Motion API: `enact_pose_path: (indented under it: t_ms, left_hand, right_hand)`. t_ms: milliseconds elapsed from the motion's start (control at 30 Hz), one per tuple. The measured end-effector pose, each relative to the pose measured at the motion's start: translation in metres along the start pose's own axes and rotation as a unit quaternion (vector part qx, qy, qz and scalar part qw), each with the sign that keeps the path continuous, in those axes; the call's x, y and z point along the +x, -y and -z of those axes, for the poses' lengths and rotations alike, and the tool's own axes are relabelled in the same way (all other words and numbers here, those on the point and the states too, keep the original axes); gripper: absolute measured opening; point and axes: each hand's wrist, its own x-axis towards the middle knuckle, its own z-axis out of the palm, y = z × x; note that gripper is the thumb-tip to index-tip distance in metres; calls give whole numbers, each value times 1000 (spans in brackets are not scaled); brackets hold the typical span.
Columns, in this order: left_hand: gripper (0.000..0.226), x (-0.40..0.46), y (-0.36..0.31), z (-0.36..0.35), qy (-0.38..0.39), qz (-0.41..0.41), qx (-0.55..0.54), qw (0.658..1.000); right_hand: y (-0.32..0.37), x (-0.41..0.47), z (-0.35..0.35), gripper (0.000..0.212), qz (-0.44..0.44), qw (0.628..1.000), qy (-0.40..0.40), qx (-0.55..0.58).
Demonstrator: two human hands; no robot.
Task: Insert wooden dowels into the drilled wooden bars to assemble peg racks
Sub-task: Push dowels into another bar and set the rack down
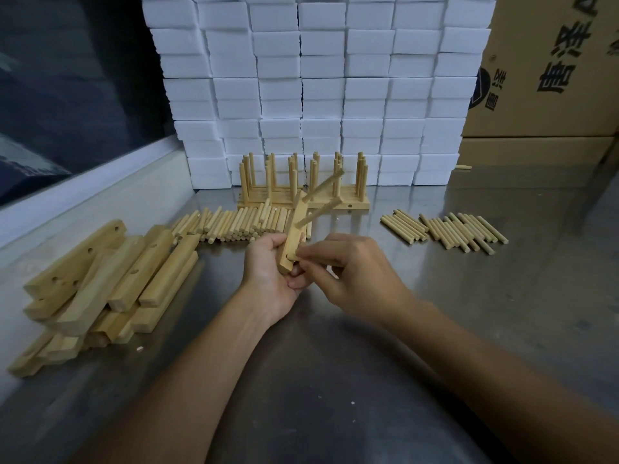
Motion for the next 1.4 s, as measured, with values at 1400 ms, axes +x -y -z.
enact_pose_path:
  t_ms: [1400]
  left_hand:
    - [39,2,9,-5,-24,-13,50,998]
  right_hand:
    - [8,8,26,31,-12,975,101,-196]
